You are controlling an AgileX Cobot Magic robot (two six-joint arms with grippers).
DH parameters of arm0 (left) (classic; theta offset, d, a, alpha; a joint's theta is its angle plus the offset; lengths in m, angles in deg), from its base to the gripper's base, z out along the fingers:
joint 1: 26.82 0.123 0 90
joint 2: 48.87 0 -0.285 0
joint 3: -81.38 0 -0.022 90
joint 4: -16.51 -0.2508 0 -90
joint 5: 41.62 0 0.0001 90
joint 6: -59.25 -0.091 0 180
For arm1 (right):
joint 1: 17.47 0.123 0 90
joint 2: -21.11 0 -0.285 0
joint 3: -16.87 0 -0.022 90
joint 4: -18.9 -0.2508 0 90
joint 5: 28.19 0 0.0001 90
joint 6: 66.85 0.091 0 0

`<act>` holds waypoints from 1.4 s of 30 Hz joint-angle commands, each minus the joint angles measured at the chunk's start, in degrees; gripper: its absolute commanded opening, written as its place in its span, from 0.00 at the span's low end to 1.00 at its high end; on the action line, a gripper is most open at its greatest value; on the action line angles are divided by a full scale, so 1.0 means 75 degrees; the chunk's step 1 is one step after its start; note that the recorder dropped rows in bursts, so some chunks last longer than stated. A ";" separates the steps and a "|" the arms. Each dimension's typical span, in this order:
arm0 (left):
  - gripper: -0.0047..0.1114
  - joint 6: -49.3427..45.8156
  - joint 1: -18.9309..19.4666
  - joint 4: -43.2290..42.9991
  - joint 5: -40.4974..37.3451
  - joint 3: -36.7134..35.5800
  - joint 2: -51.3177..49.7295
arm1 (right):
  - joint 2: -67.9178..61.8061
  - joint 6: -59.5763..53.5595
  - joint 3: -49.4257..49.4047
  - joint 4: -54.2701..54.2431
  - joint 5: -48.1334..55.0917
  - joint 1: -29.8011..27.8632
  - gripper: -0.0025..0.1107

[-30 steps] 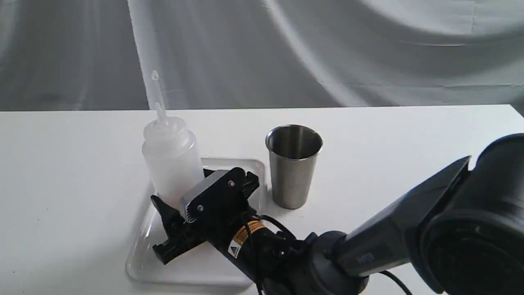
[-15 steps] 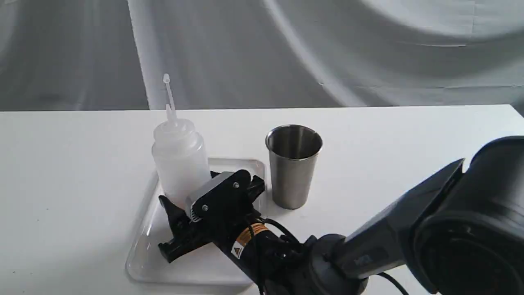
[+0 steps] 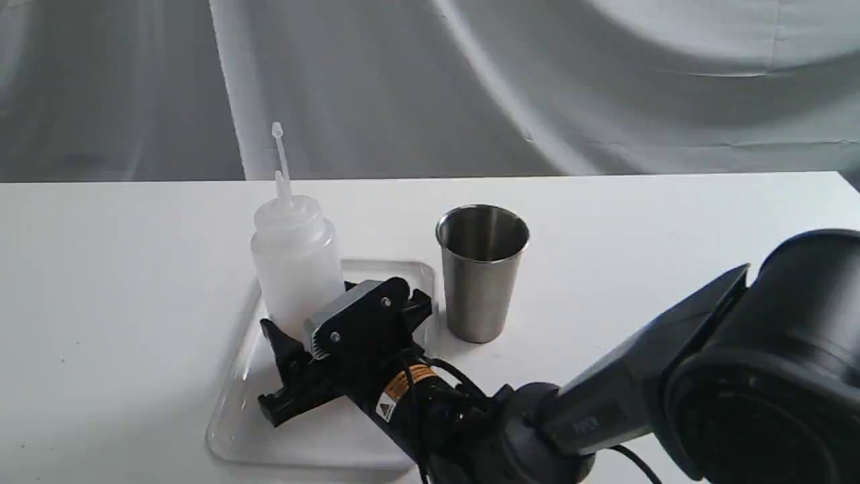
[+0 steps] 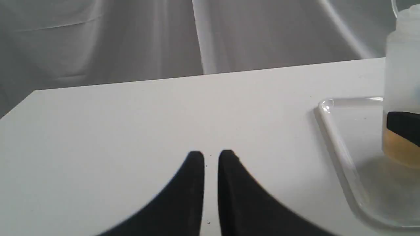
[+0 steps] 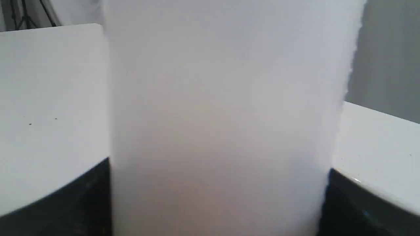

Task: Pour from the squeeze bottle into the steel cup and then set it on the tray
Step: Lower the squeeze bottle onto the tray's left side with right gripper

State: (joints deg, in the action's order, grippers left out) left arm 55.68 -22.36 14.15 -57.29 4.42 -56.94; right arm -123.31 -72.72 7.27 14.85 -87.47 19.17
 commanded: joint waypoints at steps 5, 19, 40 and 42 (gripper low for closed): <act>0.11 0.0012 0.0021 0.0003 0.0060 -0.0034 0.0038 | 0.0038 0.0050 0.0069 -0.0078 -0.0029 -0.0024 0.02; 0.11 0.0012 0.0021 0.0003 0.0060 -0.0034 0.0038 | 0.0038 0.0050 0.0069 -0.0078 0.0525 -0.0024 0.02; 0.11 0.0012 0.0021 0.0003 0.0060 -0.0034 0.0038 | 0.0038 -0.0033 0.0069 -0.0093 0.0698 -0.0024 0.02; 0.11 0.0012 0.0021 0.0003 0.0060 -0.0034 0.0038 | 0.0038 -0.0151 0.0069 -0.0093 0.0698 -0.0024 0.02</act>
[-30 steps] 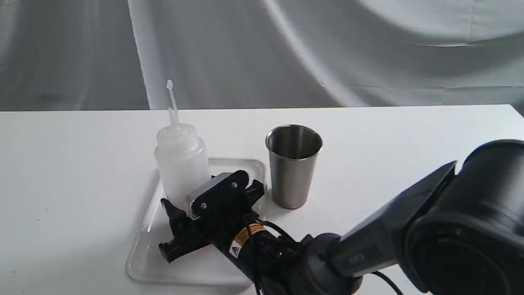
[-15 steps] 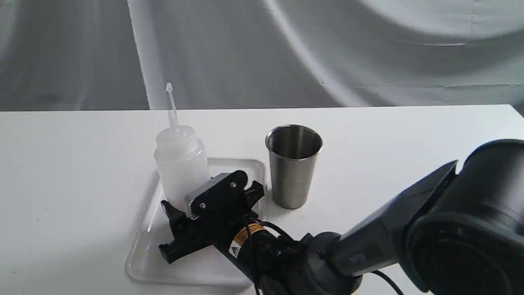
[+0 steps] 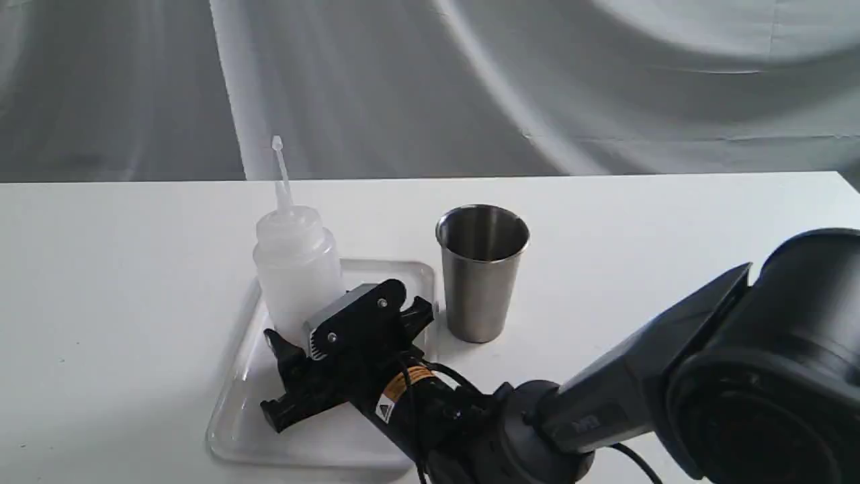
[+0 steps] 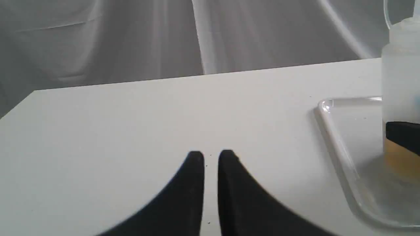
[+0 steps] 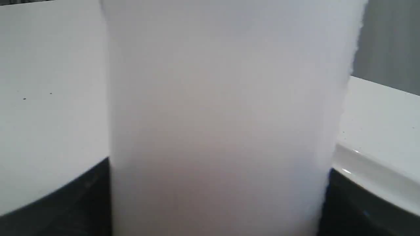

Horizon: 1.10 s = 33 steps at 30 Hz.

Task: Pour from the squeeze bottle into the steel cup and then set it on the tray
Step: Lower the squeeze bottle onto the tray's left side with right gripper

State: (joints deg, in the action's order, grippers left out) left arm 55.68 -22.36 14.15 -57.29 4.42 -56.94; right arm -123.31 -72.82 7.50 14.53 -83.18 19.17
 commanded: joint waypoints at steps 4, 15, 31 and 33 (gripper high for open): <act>0.11 0.0012 0.0021 0.0003 0.0060 -0.0034 0.0038 | 0.0038 -0.0171 0.0039 -0.0050 0.0107 -0.0024 0.02; 0.11 0.0012 0.0021 0.0003 0.0060 -0.0034 0.0038 | 0.0052 -0.0228 0.0039 -0.0271 0.0207 -0.0011 0.29; 0.11 0.0012 0.0021 0.0003 0.0060 -0.0034 0.0038 | 0.0052 0.0165 0.0039 -0.0271 0.0631 -0.0011 0.76; 0.11 0.0012 0.0021 0.0003 0.0060 -0.0034 0.0038 | 0.0052 0.0333 0.0039 -0.0271 0.0677 -0.0011 0.78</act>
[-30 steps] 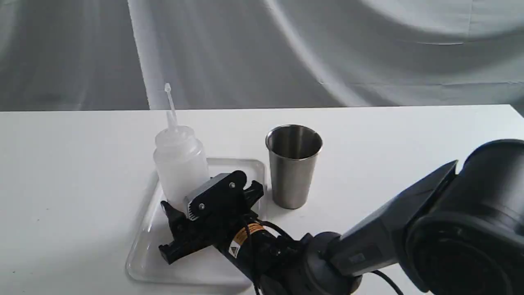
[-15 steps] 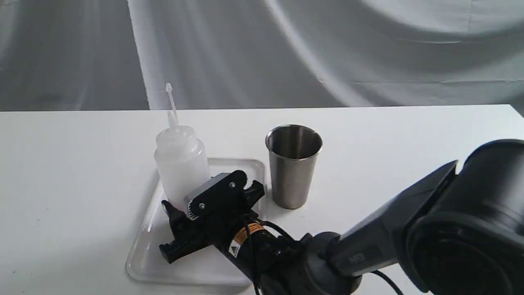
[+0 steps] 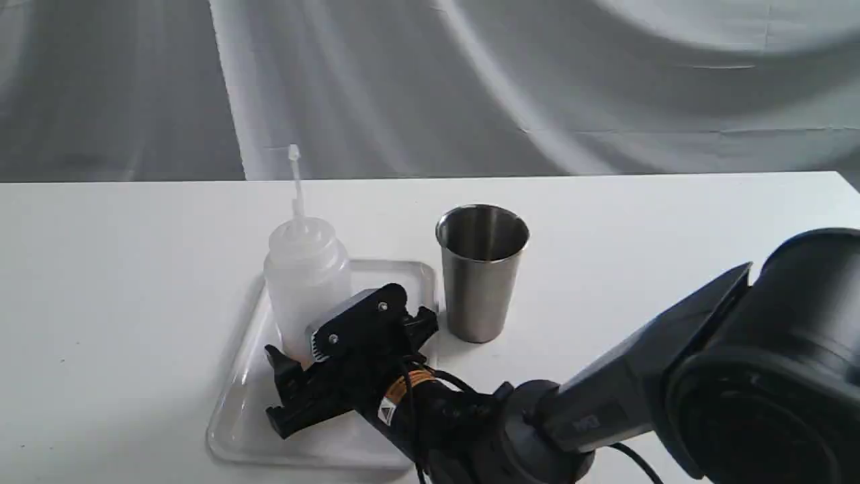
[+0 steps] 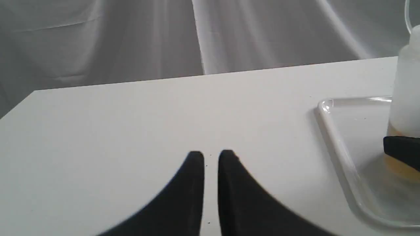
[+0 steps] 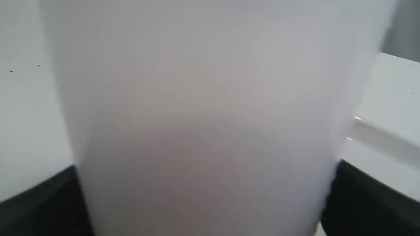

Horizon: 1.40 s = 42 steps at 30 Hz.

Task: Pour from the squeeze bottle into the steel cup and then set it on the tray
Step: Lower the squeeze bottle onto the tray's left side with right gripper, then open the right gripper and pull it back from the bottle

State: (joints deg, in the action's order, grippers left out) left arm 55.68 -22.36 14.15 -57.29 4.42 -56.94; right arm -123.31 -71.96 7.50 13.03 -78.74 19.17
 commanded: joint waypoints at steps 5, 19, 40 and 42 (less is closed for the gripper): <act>0.11 0.0012 0.0021 0.0003 0.0060 -0.0034 0.0038 | 0.0052 0.0222 -0.0008 -0.0070 0.0062 -0.0011 0.86; 0.11 0.0012 0.0021 0.0003 0.0060 -0.0034 0.0038 | 0.0249 0.0207 -0.0008 0.0179 0.0225 -0.0011 0.89; 0.11 0.0012 0.0021 0.0003 0.0060 -0.0034 0.0038 | 0.1310 0.0056 -0.1354 0.0643 0.0608 -0.0011 0.89; 0.11 0.0012 0.0021 0.0003 0.0060 -0.0034 0.0038 | 0.1452 0.0056 -0.1514 0.0674 0.0628 -0.0011 0.89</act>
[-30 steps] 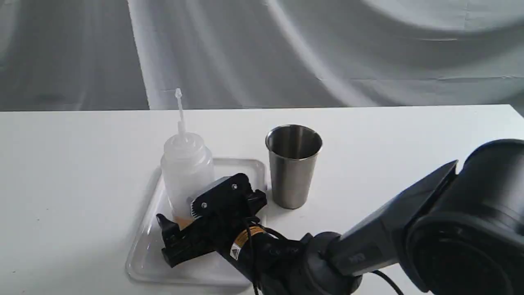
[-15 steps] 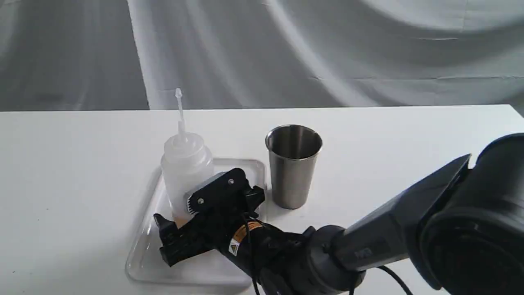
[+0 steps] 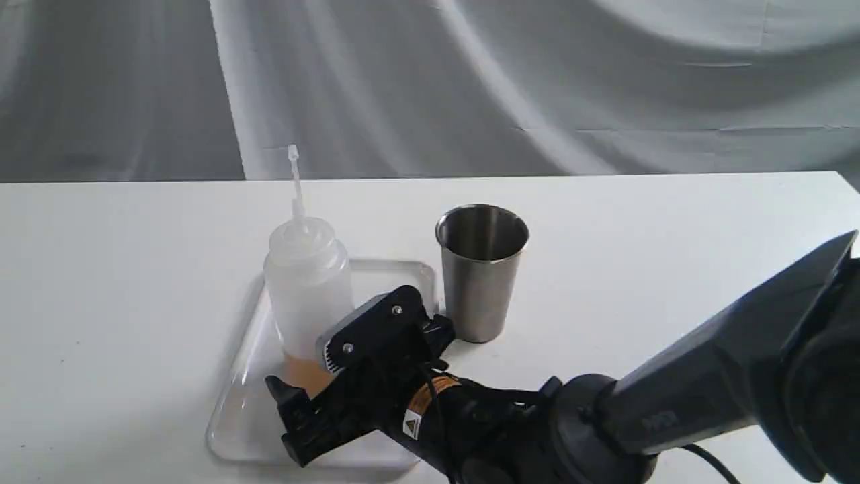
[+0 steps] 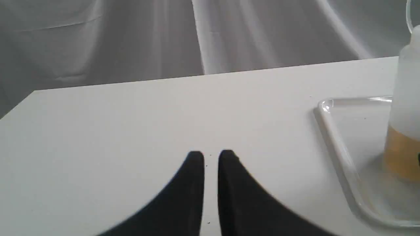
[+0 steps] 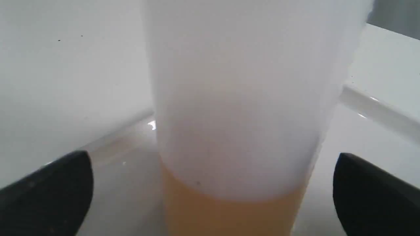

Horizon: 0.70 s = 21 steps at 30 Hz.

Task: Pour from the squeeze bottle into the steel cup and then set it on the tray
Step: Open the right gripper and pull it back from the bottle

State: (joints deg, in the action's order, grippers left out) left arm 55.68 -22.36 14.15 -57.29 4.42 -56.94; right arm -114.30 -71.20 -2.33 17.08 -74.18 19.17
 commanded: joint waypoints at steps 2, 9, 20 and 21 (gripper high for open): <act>0.11 0.0012 0.0021 0.0003 0.0060 -0.0034 0.0038 | 0.0388 -0.0046 -0.0341 0.0242 0.0038 -0.0011 0.89; 0.11 0.0012 0.0021 0.0003 0.0060 -0.0034 0.0038 | 0.0805 -0.0046 -0.0779 0.0242 0.0066 -0.0011 0.89; 0.11 0.0012 0.0021 0.0003 0.0060 -0.0034 0.0038 | 0.2004 -0.0119 -0.1700 0.0242 0.0484 -0.0011 0.89; 0.11 0.0012 0.0021 0.0003 0.0060 -0.0034 0.0038 | 0.2179 -0.0119 -0.1807 0.0242 0.0484 -0.0011 0.89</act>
State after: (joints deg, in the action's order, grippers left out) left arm 55.68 -22.36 14.15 -57.29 4.42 -56.94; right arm -100.51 -71.54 -14.60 18.32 -70.74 19.17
